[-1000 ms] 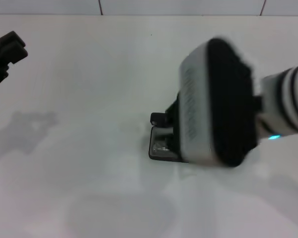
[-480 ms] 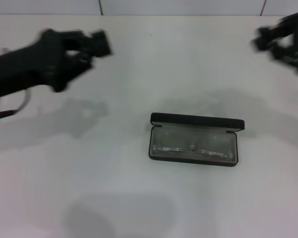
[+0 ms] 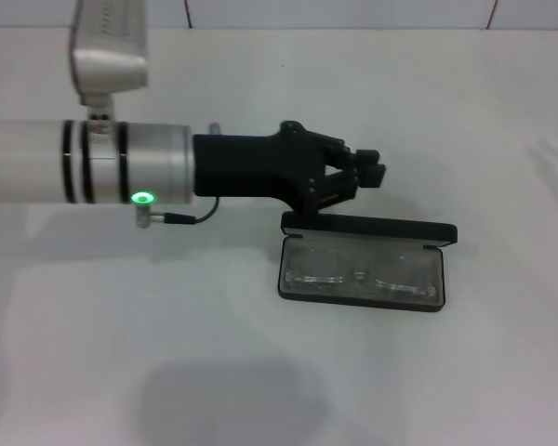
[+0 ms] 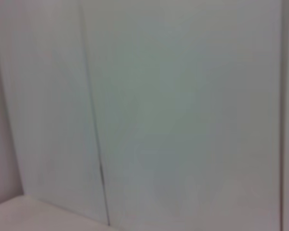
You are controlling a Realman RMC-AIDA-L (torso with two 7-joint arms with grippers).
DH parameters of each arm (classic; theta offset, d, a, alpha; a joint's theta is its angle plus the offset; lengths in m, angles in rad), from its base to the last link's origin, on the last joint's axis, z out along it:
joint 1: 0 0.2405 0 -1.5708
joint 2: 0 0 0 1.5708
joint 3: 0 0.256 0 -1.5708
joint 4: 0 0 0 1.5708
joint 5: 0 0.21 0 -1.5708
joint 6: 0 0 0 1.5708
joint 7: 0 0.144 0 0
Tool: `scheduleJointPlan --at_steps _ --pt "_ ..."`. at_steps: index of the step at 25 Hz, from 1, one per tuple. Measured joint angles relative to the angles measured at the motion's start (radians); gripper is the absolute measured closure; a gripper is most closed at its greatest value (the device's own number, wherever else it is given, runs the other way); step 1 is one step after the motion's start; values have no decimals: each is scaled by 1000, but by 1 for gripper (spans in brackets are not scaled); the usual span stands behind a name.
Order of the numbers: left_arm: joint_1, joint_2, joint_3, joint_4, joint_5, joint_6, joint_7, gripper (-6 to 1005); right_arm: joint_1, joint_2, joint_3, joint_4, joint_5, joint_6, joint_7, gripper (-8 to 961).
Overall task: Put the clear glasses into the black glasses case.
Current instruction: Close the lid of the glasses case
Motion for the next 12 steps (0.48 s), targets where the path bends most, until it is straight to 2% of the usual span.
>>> scheduleJointPlan --at_steps 1,5,12 --pt "-50 -1 17 -84 15 -63 27 824 3 0 20 30 5 -8 -16 799" --pt "-60 -8 83 -103 3 -137 28 814 16 -3 57 122 10 -29 -70 793" --pt "-79 -15 122 -154 -12 -230 41 798 21 -3 44 148 13 -42 -84 784"
